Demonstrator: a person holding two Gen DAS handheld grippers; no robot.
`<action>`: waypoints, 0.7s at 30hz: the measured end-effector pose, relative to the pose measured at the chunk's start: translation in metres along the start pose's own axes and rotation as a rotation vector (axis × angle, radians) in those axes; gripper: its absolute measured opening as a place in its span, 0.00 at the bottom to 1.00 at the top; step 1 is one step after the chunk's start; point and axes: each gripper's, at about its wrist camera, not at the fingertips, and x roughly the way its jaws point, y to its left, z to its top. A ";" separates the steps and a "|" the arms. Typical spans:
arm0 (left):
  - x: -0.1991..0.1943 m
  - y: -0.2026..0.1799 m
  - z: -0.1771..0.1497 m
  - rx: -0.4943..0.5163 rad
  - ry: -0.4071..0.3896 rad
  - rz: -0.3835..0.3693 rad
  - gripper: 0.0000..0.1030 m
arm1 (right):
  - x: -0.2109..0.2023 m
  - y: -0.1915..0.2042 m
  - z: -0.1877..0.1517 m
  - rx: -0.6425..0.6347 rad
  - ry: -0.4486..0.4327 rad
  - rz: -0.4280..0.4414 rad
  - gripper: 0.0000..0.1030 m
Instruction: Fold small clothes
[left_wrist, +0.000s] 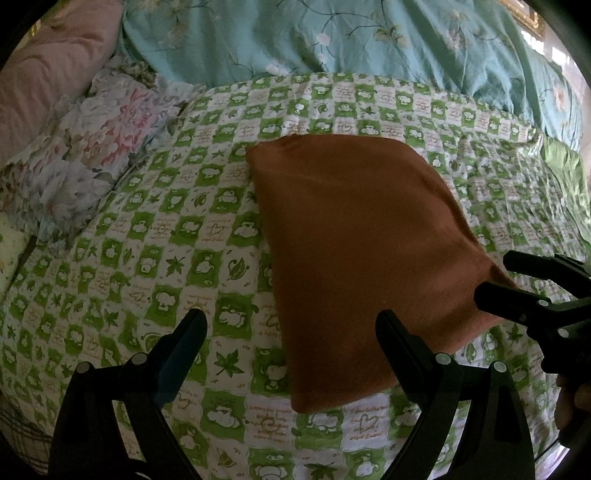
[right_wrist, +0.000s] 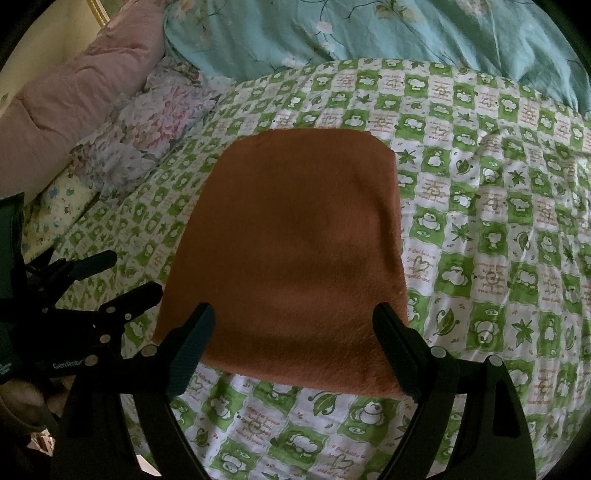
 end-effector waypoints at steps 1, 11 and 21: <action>0.000 0.000 0.000 0.001 0.000 0.000 0.90 | 0.000 0.000 0.000 0.001 -0.001 0.000 0.85; 0.001 -0.001 0.000 -0.001 0.002 -0.002 0.91 | 0.001 -0.001 -0.001 0.002 -0.001 0.000 0.85; 0.005 -0.002 0.001 0.008 0.008 -0.009 0.91 | 0.001 -0.004 -0.001 0.007 -0.002 0.002 0.85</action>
